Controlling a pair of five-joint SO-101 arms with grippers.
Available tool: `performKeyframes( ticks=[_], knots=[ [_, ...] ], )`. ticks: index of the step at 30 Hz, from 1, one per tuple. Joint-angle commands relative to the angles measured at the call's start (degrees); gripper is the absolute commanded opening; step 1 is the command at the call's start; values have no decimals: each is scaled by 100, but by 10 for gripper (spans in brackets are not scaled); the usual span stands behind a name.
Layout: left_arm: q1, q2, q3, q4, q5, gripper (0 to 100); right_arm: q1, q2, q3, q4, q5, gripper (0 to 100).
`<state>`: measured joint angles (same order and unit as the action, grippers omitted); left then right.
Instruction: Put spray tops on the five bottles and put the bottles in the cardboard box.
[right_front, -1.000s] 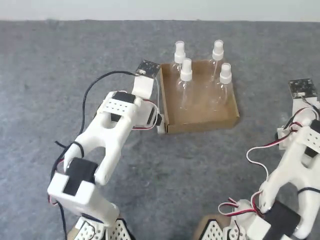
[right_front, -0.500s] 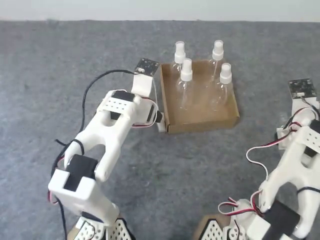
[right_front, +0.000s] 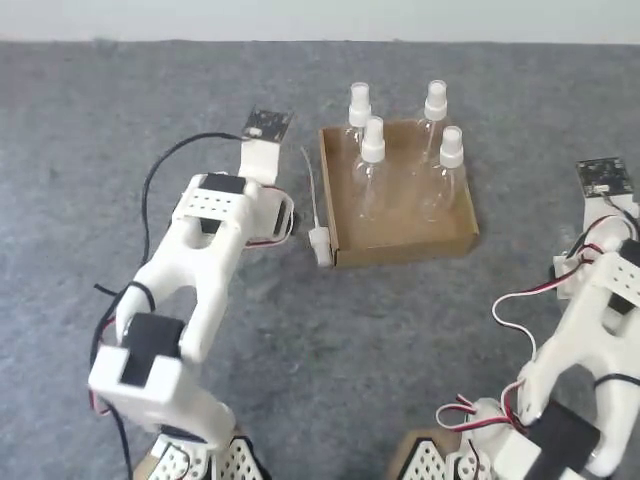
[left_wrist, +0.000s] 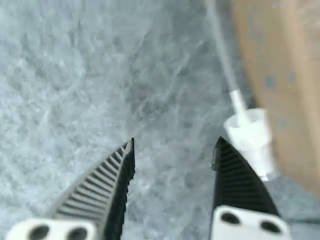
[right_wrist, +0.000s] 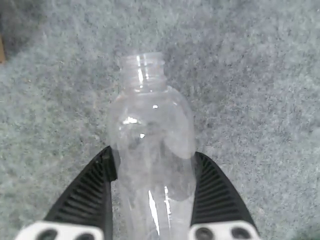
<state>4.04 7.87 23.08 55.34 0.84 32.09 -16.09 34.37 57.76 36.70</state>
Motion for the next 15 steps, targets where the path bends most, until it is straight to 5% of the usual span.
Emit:
performKeyframes(
  ticks=[1,15],
  knots=[
    [334,-633,-268,35,343,238,4,-207,-26,-66,70,17],
    [633,-624,-163,-167,545,239,13,-215,-26,-66,70,17]
  ],
)
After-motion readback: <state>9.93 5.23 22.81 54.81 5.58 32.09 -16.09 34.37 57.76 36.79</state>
